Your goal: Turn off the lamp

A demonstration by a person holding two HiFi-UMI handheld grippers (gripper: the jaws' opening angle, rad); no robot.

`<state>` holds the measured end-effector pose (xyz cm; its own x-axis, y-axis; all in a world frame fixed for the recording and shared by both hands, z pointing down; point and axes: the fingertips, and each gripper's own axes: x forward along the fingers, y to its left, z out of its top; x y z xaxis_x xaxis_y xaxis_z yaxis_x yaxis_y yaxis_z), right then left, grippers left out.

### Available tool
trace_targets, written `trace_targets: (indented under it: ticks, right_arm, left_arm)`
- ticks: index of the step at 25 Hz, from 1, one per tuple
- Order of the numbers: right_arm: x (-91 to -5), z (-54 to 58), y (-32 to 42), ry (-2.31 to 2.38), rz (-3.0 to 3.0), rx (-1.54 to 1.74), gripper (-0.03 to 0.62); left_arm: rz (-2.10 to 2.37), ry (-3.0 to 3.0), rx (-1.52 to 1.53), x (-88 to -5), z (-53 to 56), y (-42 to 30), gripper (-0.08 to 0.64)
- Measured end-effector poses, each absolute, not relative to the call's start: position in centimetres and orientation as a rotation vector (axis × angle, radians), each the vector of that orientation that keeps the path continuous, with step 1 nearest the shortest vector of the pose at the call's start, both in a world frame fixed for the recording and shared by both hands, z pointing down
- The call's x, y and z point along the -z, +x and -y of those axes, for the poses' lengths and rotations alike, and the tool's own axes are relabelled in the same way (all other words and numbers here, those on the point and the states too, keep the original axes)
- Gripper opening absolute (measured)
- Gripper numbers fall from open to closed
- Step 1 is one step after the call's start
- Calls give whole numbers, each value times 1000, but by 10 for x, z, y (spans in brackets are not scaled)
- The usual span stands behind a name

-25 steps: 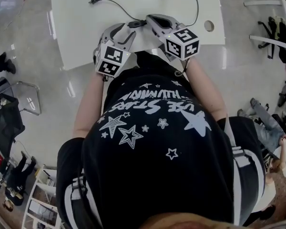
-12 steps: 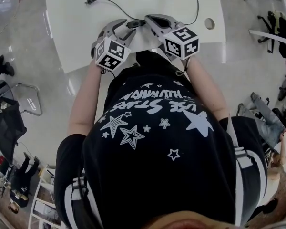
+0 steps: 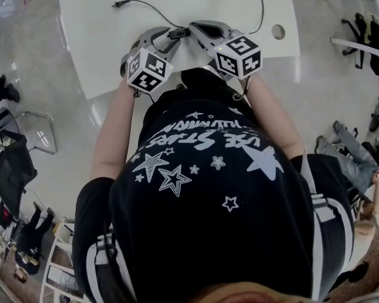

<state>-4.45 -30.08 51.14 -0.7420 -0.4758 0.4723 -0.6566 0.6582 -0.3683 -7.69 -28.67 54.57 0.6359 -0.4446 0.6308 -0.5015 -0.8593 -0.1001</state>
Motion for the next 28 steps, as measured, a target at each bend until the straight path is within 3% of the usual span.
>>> trace_targets:
  ticks: [5, 28]
  right_arm:
    - [-512, 301, -47, 888, 2539, -754, 6]
    - [-536, 291, -68, 745, 2462, -771, 6]
  left_arm:
    - [771, 2757, -1029, -546, 285, -74, 150]
    - [714, 2738, -1026, -545, 285, -73, 138]
